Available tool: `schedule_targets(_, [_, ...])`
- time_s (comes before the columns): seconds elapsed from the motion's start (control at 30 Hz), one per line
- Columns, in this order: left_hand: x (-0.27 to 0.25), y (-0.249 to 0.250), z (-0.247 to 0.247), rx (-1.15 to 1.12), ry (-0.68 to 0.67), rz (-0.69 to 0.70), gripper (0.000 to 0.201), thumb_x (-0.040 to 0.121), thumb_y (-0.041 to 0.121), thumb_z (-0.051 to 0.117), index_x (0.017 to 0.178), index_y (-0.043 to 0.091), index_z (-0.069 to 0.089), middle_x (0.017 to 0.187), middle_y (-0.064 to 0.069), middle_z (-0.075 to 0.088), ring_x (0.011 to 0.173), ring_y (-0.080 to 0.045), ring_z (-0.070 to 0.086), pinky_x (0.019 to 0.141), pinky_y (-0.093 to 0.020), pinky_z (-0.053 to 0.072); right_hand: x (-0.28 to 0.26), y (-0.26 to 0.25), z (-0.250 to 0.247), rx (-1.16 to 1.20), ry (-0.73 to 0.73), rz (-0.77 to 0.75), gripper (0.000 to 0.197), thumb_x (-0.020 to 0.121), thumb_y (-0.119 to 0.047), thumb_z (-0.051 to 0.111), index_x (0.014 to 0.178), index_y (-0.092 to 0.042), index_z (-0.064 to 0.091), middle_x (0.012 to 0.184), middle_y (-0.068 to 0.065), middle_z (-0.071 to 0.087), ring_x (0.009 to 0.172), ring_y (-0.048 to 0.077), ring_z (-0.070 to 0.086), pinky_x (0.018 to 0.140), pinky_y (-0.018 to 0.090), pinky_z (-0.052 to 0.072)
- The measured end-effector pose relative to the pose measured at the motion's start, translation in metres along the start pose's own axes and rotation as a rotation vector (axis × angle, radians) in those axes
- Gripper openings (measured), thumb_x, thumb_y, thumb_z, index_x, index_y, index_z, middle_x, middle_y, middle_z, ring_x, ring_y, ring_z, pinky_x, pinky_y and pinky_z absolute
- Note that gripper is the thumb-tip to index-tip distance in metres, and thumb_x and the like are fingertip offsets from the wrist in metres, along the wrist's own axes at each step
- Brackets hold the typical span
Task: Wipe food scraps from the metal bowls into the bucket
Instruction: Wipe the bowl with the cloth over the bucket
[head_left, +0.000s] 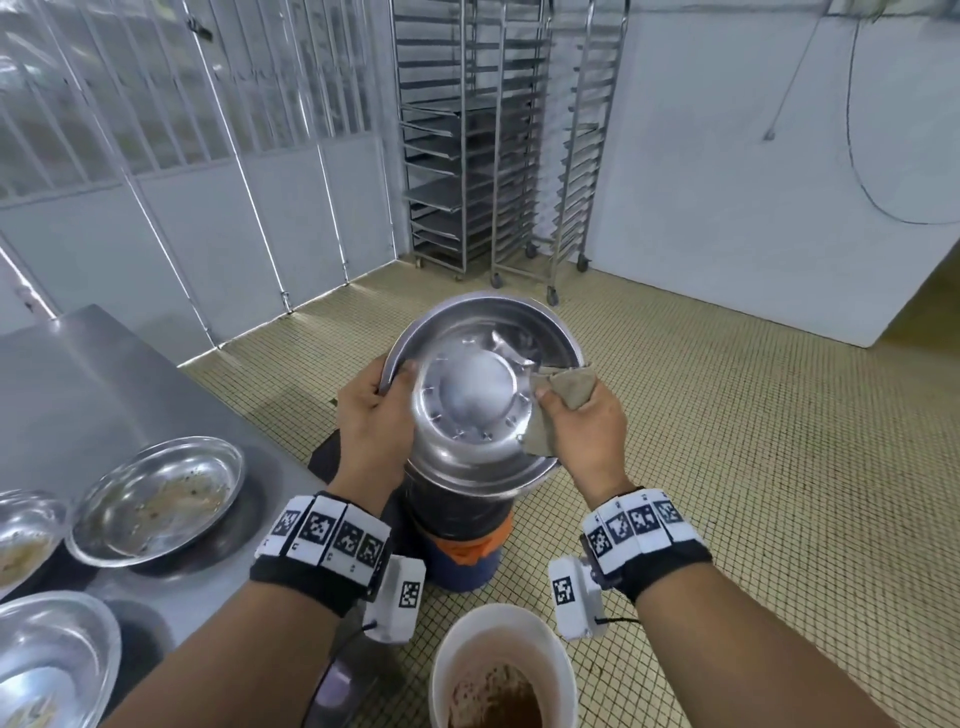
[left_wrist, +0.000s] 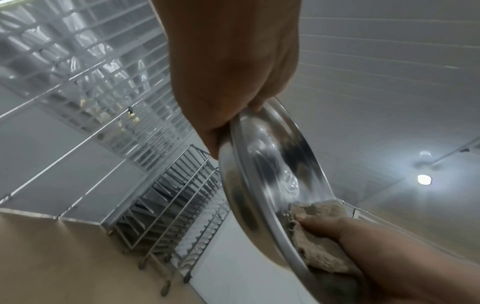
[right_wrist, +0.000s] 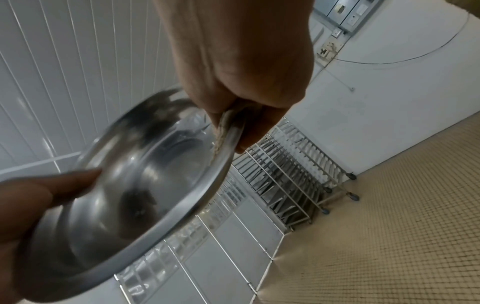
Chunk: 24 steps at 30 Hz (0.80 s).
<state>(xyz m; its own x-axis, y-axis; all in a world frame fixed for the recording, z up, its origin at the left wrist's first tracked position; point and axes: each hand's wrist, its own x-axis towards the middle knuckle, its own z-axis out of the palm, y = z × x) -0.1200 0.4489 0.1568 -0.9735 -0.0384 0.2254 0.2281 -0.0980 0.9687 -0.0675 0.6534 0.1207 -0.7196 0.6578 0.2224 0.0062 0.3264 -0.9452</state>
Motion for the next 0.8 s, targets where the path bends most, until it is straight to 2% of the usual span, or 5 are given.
schedule_targets(0.3, [0.007,0.011,0.007,-0.141,0.139,-0.047,0.014,0.1,0.016,0.065,0.093,0.005,0.07,0.068,0.001,0.06,0.06,-0.011,0.056,0.056,-0.022,0.052,0.004,-0.016,0.006,0.107,-0.121,0.033,0.026,0.089,-0.011,0.074,0.097,-0.031,0.058,0.099,-0.006,0.07,0.089,0.011,0.07,0.075,0.03,0.061])
schedule_targets(0.47, [0.015,0.007,0.004,0.113,0.133,0.016,0.018,0.1,0.027,0.064,0.118,0.03,0.062,0.1,0.007,0.067,0.083,-0.01,0.067,0.07,-0.029,0.059,0.007,-0.017,0.002,-0.025,0.025,-0.174,0.014,0.094,-0.015,0.07,0.101,-0.021,0.06,0.09,-0.01,0.067,0.08,0.002,0.065,0.069,0.014,0.052])
schedule_targets(0.57, [0.008,0.011,0.007,0.196,0.241,0.058,0.024,0.1,0.044,0.062,0.097,0.021,0.057,0.093,0.002,0.06,0.08,-0.014,0.059,0.074,-0.038,0.054,0.014,-0.014,0.001,-0.105,0.074,-0.284,0.022,0.095,-0.019,0.071,0.113,-0.014,0.06,0.086,-0.008,0.068,0.075,0.006,0.067,0.069,0.02,0.057])
schedule_targets(0.67, [-0.002,0.021,0.01,0.172,0.247,0.057,0.047,0.102,0.049,0.058,0.069,0.016,0.05,0.06,0.013,0.05,0.056,-0.005,0.045,0.062,-0.025,0.041,0.017,-0.01,-0.002,-0.165,0.101,-0.34,0.027,0.096,-0.022,0.069,0.12,-0.012,0.059,0.081,-0.006,0.068,0.067,0.009,0.068,0.062,0.03,0.061])
schedule_targets(0.8, [-0.002,0.041,0.022,-0.014,0.061,-0.204,0.061,0.097,0.064,0.055,0.084,0.006,0.068,0.068,0.002,0.067,0.07,-0.016,0.064,0.078,-0.034,0.055,0.009,-0.011,-0.003,-0.243,0.111,-0.43,0.026,0.098,-0.022,0.065,0.123,-0.014,0.06,0.068,-0.007,0.063,0.055,0.008,0.062,0.051,0.027,0.056])
